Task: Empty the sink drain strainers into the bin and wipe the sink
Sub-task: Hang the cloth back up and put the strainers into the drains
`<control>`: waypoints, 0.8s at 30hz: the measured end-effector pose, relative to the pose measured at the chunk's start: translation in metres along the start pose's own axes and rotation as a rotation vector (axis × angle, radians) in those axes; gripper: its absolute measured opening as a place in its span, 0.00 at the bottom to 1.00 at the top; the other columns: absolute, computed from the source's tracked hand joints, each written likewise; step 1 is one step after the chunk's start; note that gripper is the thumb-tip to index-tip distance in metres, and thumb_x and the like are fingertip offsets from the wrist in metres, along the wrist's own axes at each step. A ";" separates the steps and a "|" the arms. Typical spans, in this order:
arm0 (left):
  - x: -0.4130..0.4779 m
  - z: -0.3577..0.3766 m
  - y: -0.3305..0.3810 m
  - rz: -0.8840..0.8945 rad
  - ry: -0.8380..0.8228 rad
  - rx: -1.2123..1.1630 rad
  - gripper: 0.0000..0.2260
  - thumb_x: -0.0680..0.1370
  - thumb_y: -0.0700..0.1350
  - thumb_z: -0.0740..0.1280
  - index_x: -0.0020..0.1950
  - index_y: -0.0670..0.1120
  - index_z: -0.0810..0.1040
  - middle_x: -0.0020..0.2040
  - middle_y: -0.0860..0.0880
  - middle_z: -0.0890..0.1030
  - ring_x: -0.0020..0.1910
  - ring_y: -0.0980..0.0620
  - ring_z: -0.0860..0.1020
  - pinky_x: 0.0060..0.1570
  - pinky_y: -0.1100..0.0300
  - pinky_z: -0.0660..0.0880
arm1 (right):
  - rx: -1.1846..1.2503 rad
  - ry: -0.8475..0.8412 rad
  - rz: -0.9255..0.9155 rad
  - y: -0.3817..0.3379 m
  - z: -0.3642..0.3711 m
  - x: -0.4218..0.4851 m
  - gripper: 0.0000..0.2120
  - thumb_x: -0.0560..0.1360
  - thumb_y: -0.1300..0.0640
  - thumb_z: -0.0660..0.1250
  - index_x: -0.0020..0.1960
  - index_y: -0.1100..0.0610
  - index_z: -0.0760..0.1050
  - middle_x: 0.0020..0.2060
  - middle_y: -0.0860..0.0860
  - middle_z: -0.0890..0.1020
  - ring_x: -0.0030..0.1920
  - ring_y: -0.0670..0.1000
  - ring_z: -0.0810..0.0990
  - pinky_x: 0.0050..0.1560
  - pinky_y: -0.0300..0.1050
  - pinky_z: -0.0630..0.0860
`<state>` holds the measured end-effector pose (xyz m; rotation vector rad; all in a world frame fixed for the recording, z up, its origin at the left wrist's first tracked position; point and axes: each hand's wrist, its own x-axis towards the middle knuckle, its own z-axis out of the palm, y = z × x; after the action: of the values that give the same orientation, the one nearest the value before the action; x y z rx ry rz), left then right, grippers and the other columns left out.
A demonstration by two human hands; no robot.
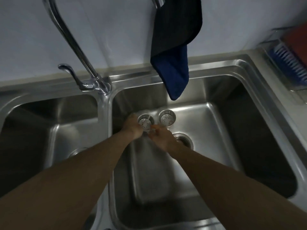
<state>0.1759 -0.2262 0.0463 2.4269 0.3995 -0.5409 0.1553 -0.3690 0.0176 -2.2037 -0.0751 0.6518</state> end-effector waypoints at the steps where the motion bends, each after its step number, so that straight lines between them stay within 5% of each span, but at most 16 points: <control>1: 0.006 0.004 -0.002 -0.005 0.005 -0.024 0.18 0.77 0.33 0.63 0.65 0.41 0.78 0.66 0.41 0.78 0.67 0.43 0.76 0.67 0.52 0.72 | -0.007 -0.004 0.005 0.002 0.005 0.006 0.16 0.80 0.52 0.64 0.66 0.55 0.78 0.60 0.55 0.82 0.62 0.55 0.79 0.53 0.36 0.67; 7: 0.008 0.012 -0.006 -0.066 0.059 -0.049 0.12 0.78 0.34 0.61 0.57 0.36 0.81 0.67 0.38 0.78 0.70 0.42 0.72 0.67 0.55 0.70 | 0.008 0.193 0.128 -0.001 0.012 0.011 0.10 0.78 0.54 0.66 0.52 0.54 0.85 0.48 0.54 0.86 0.53 0.55 0.82 0.51 0.43 0.76; 11: -0.008 -0.001 0.010 -0.068 0.148 -0.167 0.09 0.78 0.37 0.62 0.50 0.39 0.82 0.53 0.40 0.83 0.56 0.42 0.80 0.47 0.59 0.71 | 0.006 0.391 0.125 -0.015 -0.007 -0.003 0.07 0.75 0.59 0.69 0.47 0.51 0.84 0.44 0.50 0.86 0.48 0.52 0.83 0.42 0.36 0.70; 14: -0.023 -0.020 0.021 -0.026 0.221 -0.243 0.07 0.77 0.40 0.64 0.51 0.46 0.81 0.49 0.47 0.84 0.48 0.48 0.79 0.44 0.62 0.69 | 0.101 0.470 0.076 -0.037 -0.029 -0.011 0.07 0.73 0.60 0.69 0.48 0.51 0.79 0.45 0.49 0.85 0.46 0.52 0.82 0.43 0.37 0.71; 19: -0.053 -0.069 0.019 0.057 0.342 -0.448 0.05 0.76 0.40 0.67 0.46 0.47 0.82 0.44 0.46 0.85 0.42 0.49 0.83 0.47 0.55 0.81 | 0.178 0.439 -0.124 -0.087 -0.057 -0.026 0.14 0.73 0.58 0.70 0.56 0.48 0.75 0.44 0.45 0.84 0.45 0.47 0.83 0.46 0.44 0.81; 24: -0.089 -0.125 -0.012 0.079 0.488 -0.492 0.06 0.76 0.38 0.68 0.43 0.48 0.82 0.40 0.44 0.85 0.41 0.42 0.84 0.48 0.45 0.82 | 0.106 0.321 -0.329 -0.148 -0.052 -0.035 0.12 0.72 0.57 0.71 0.55 0.48 0.83 0.41 0.44 0.86 0.42 0.44 0.84 0.51 0.49 0.82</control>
<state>0.1283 -0.1521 0.1730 2.0556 0.5583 0.1834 0.1736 -0.3167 0.1683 -2.1011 -0.2259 0.1150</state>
